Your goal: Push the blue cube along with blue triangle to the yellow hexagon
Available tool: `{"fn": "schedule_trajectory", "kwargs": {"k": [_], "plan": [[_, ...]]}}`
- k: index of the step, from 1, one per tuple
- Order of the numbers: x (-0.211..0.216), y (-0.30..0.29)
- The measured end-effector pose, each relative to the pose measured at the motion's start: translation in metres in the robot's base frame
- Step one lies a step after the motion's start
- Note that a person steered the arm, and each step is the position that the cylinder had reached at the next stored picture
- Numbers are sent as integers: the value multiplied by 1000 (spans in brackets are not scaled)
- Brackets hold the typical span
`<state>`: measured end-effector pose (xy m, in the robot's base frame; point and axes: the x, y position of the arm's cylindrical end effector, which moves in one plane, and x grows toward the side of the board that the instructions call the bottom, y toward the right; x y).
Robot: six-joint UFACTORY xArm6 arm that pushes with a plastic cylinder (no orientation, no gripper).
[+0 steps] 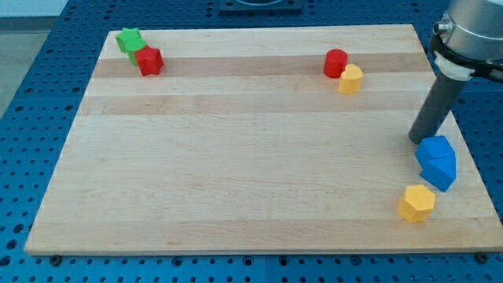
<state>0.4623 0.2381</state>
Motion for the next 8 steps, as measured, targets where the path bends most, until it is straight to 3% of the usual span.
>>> {"fn": "schedule_trajectory", "kwargs": {"k": [2, 4, 5, 6, 8], "plan": [[-13, 35], [13, 67], [15, 67], [45, 66], [51, 62]]}}
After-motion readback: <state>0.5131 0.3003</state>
